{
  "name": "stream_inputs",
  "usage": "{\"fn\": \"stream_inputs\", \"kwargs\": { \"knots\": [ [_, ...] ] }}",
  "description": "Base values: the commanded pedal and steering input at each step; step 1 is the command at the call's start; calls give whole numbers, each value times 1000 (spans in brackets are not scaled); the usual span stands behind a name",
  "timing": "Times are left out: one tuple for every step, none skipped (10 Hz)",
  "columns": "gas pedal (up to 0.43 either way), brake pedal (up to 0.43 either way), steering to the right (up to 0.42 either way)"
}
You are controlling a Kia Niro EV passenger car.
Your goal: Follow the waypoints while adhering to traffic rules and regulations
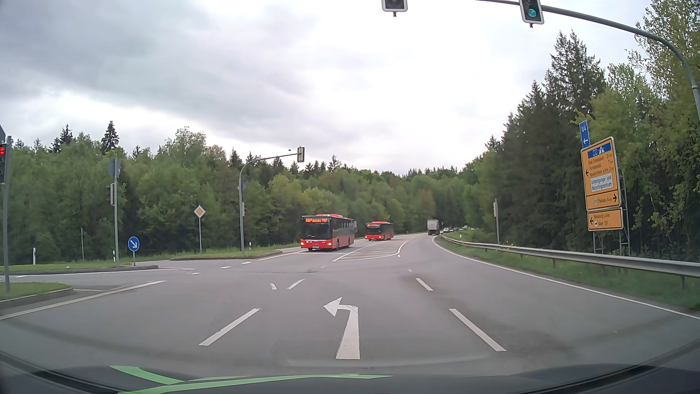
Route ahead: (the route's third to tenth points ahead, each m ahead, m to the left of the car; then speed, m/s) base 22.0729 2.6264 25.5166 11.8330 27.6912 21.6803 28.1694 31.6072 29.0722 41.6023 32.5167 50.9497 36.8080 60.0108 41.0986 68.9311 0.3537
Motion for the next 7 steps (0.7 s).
{"fn": "stream_inputs", "kwargs": {
  "knots": [
    [0, 6, 4],
    [0, 43, 4],
    [0, 61, 4],
    [0, 73, 4],
    [0, 110, 4],
    [0, 110, 4],
    [0, 0, 4]
  ]
}}
